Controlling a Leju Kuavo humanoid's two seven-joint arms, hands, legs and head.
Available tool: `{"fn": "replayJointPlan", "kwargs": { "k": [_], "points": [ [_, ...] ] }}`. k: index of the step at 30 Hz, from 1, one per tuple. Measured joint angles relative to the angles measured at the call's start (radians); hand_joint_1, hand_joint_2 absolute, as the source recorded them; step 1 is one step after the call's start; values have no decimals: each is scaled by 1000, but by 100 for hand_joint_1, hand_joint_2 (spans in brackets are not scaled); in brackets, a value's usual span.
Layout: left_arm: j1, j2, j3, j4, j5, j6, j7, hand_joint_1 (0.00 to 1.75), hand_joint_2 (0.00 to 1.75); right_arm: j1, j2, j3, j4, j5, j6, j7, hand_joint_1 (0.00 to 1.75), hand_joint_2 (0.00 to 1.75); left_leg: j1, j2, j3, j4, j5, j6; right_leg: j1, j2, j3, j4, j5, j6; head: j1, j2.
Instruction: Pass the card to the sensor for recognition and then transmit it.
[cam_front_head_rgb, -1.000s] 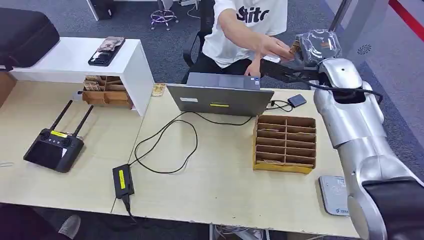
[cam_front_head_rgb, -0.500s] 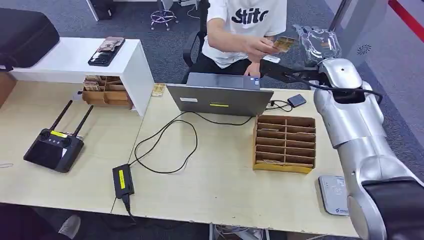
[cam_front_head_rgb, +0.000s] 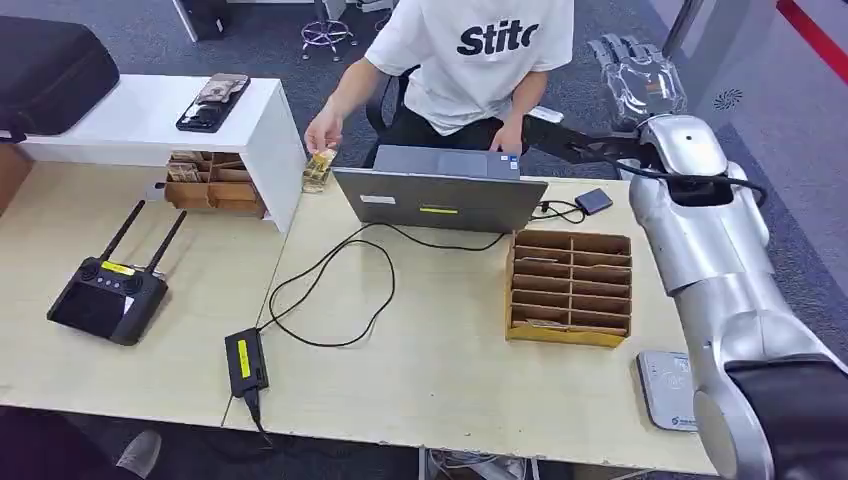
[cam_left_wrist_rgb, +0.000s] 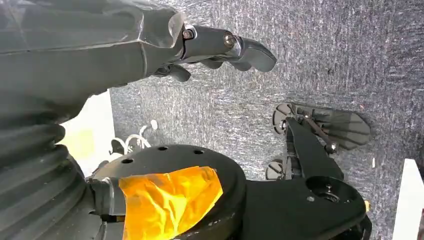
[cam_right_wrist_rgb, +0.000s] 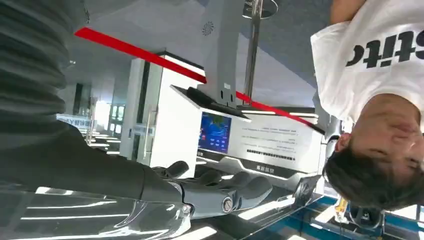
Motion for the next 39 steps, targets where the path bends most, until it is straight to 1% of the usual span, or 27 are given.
{"fn": "replayJointPlan", "kwargs": {
  "k": [4, 6, 8, 12, 15, 17, 20, 24, 29, 33, 39],
  "points": [
    [0, 0, 0, 0, 0, 0, 0, 0, 175, 1, 0, -5, -7, -8, -5, -11, 0, 175, 0, 0, 0, 0, 0, 0, 0, 0, 0, 0, 0, 0, 0, 0],
    [0, 0, 0, 0, 0, 0, -2, 0, 175, 11, 1, -18, -34, -44, -26, -35, 0, 175, 0, 0, 0, 0, 0, 0, 0, 0, 0, 0, 0, 0, 0, 0],
    [0, 0, 0, 0, 0, 2, -5, 0, 175, 43, 1, -36, -97, -95, -31, -65, 0, 175, 0, 0, 0, 0, 0, 0, 0, -1, 0, 0, 0, 0, 0, 0],
    [1, -2, 8, 0, 0, 15, -3, 0, 175, 177, -1, -71, -293, -197, -32, -119, 0, 175, 0, -1, 0, 0, 0, 0, 0, -1, 0, -1, 0, 0, 0, 0],
    [4, -2, 18, 0, 0, 22, 0, 0, 175, 302, -11, -92, -429, -237, -43, -145, 0, 175, 0, -1, 0, 0, -1, 0, 0, -1, 0, -1, 0, 0, 0, 0],
    [5, -2, 27, 0, 0, 23, 0, 0, 175, 368, -21, -106, -492, -253, -50, -158, 0, 175, 0, -1, -1, 0, -1, 0, 0, -1, 0, -1, 0, 0, 0, 0],
    [6, -1, 35, 0, 0, 26, 0, 0, 175, 423, -33, -117, -552, -261, -58, -164, 0, 175, 0, -1, -1, 0, -1, 0, 0, -1, 0, -1, 0, 0, 0, 0],
    [7, -2, 48, 0, 0, 29, -6, 0, 175, 484, -60, -131, -603, -269, -63, -167, 0, 175, 0, -1, 0, 0, -1, 0, 0, -1, 0, -1, 0, 0, 0, 0],
    [11, -2, 64, 0, 0, 29, -7, 0, 175, 568, -88, -156, -642, -282, -92, -176, 0, 175, 0, -1, 0, 0, -1, 0, 0, -1, 0, -1, 0, 0, 0, 0],
    [12, -2, 69, 0, 0, 29, -7, 0, 175, 592, -101, -165, -657, -283, -93, -176, 0, 175, 0, 0, 0, 0, -1, 0, 0, -1, -1, -1, 0, 0, 0, 0],
    [12, -2, 77, 0, 0, 30, -7, 0, 175, 600, -106, -174, -667, -283, -93, -175, 0, 175, 0, 0, 0, 0, -1, 0, 0, 0, -1, -1, 0, 0, 0, 0]
  ]
}}
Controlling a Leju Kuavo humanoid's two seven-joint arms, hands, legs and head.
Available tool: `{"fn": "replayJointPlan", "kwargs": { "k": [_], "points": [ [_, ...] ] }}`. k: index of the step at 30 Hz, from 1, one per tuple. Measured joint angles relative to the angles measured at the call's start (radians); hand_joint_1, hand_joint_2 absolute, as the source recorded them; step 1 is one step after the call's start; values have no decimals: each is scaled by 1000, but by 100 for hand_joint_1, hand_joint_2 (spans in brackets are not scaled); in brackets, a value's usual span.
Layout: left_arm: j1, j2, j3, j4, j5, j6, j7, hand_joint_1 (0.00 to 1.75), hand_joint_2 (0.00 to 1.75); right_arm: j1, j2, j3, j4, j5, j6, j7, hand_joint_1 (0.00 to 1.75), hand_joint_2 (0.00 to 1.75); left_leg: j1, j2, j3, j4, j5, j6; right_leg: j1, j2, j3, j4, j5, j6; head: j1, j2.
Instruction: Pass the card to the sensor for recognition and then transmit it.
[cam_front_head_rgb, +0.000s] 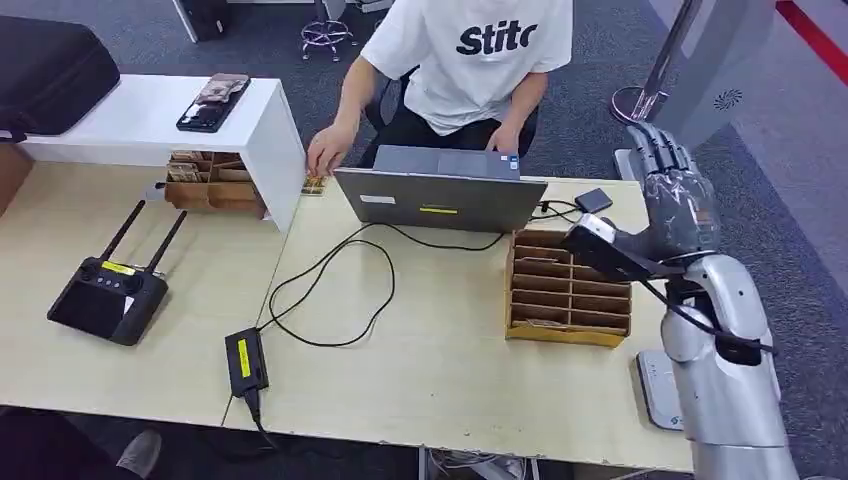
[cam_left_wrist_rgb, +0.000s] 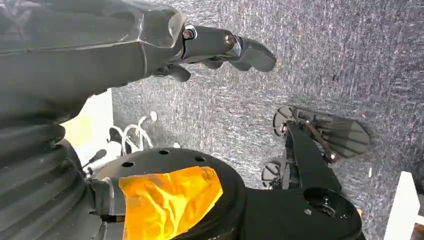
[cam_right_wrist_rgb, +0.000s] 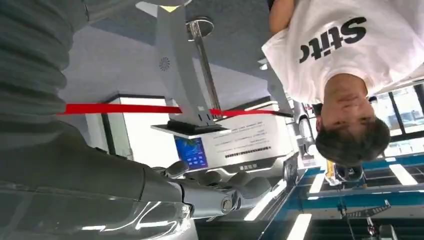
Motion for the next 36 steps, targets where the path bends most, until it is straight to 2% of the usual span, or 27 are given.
{"fn": "replayJointPlan", "kwargs": {
  "k": [6, 13, 26, 36],
  "points": [
    [0, 0, 5, 0, 0, 1, 0, 0, 175, 22, -11, -10, -1, 0, -1, 0, 0, 175, 0, 0, 0, 0, 0, 0, 0, 0, 0, 0, 0, 0, 0, 0],
    [1, 0, 7, 0, 0, 5, 0, 0, 175, 65, -34, -58, 31, 32, -27, 7, 0, 175, 0, 0, -1, 0, 0, 0, 0, 0, 0, 0, 0, 0, 0, 0],
    [0, 1, 6, 0, 0, 4, 1, 0, 175, 63, -47, -114, 274, 79, -55, 26, 0, 175, 0, 0, -1, 0, 0, 0, 0, 0, 0, 0, 0, 0, 0, 0],
    [-2, 2, 5, 0, -3, -2, 1, 0, 175, 13, -36, -128, 391, 96, -57, 35, 0, 175, 0, 0, -1, 0, 0, 0, 0, -1, 0, 0, 0, 0, 0, 0]
  ]
}}
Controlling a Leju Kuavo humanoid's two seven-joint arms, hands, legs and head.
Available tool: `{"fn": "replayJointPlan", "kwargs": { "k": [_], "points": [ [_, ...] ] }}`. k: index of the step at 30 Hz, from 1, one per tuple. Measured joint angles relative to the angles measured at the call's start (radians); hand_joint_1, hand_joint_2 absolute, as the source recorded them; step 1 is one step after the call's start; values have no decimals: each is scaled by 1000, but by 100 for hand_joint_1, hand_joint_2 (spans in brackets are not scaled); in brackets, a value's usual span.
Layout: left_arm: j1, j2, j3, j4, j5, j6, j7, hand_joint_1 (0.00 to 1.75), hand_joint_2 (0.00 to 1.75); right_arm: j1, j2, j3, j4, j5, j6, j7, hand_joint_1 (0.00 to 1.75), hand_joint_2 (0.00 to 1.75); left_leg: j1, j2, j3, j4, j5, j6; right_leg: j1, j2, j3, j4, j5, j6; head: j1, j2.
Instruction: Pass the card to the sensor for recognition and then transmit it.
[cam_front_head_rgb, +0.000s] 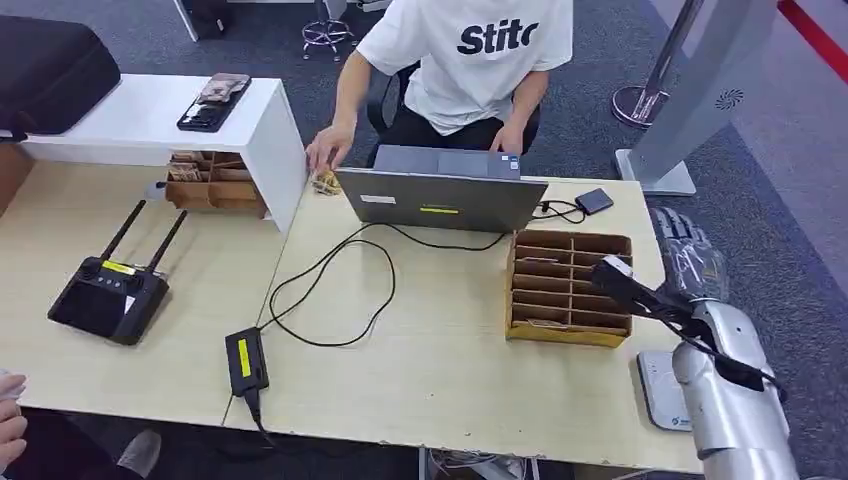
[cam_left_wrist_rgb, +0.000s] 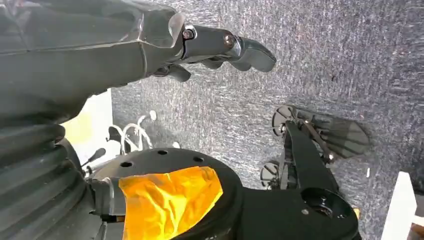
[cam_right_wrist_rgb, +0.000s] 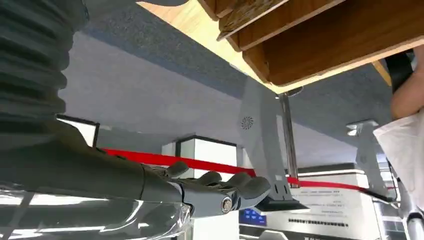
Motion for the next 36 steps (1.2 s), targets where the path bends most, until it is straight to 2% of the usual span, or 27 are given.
{"fn": "replayJointPlan", "kwargs": {
  "k": [18, 30, 32, 36],
  "points": [
    [0, 0, 0, 0, 3, 0, 0, 0, 175, -10, 9, -1, 34, 1, -1, 0, 0, 175, 0, 0, 0, 0, 0, 0, 0, 0, 0, 0, 0, 0, 0, 0],
    [0, 0, -2, 0, 3, 2, 8, 0, 175, -20, 35, -1, 40, 12, 0, -27, 0, 175, 0, 0, 0, 0, 0, 0, 0, 0, 0, 0, 0, 0, 0, 0],
    [0, 0, -2, 0, 3, 1, 8, 0, 175, -20, 42, 1, 28, -4, 2, -54, 0, 175, 0, 0, 0, 0, 0, 0, 0, 0, 0, 0, 0, 0, 0, 0],
    [0, 0, -2, 0, 3, 0, 8, 0, 175, -19, 54, 10, -15, -21, 22, -54, 0, 175, 0, 0, 0, 0, 0, 0, 0, 0, 0, 0, 0, 0, 0, 0]
  ]
}}
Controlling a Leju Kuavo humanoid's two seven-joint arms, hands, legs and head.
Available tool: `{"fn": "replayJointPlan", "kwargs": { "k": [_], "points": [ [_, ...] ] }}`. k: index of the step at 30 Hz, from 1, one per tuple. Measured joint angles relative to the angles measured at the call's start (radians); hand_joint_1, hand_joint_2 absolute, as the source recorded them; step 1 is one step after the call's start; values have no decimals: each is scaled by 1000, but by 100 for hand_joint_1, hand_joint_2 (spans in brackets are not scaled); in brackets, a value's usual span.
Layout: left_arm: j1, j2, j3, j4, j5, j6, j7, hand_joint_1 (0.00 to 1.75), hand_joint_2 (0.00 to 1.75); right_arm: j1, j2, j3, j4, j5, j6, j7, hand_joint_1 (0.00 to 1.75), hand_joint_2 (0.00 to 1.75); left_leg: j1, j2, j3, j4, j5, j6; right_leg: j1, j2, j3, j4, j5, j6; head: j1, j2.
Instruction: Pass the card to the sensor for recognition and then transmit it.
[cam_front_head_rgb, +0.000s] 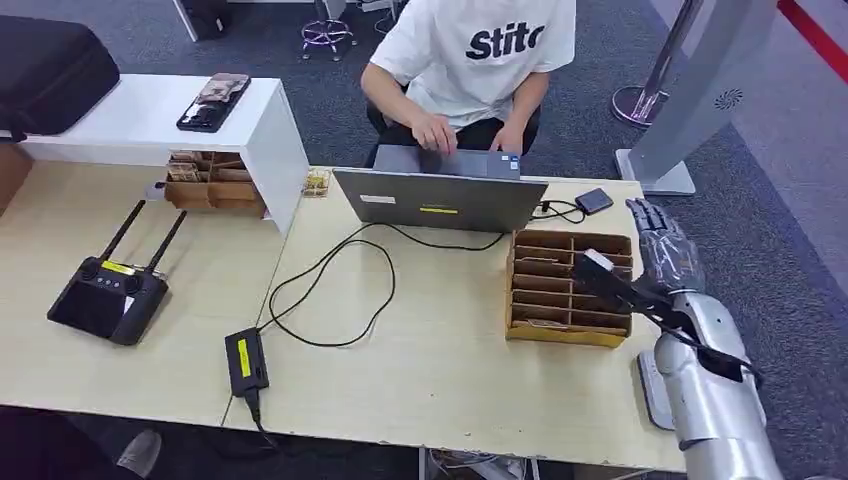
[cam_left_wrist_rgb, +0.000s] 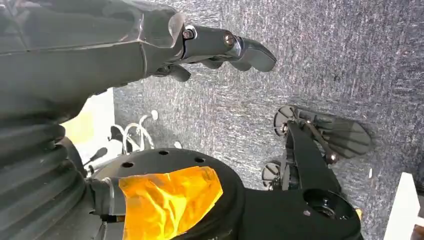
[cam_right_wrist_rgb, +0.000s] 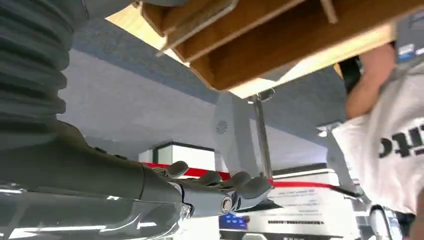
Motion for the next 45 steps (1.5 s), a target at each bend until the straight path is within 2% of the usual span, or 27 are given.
{"fn": "replayJointPlan", "kwargs": {
  "k": [25, 44, 45],
  "points": [
    [0, 0, 0, 0, 0, 2, -1, 0, 175, 17, 11, 29, -33, -29, 4, 10, 0, 175, 0, 0, 0, 0, 0, 0, 0, 0, 0, 0, 0, 0, 0, 0],
    [0, 2, 0, 0, 0, 3, -1, 0, 175, 46, 12, 29, 27, -40, -17, 20, 0, 175, 0, 0, 0, 0, 0, 0, 0, 0, 0, 0, 0, 0, 0, 0],
    [0, 2, 0, 0, 0, 3, -1, 0, 175, 46, 12, 29, 29, -40, -19, 20, 7, 175, 0, 0, 0, 0, 0, 0, 0, 0, 0, 0, 0, 0, 0, 0]
  ]
}}
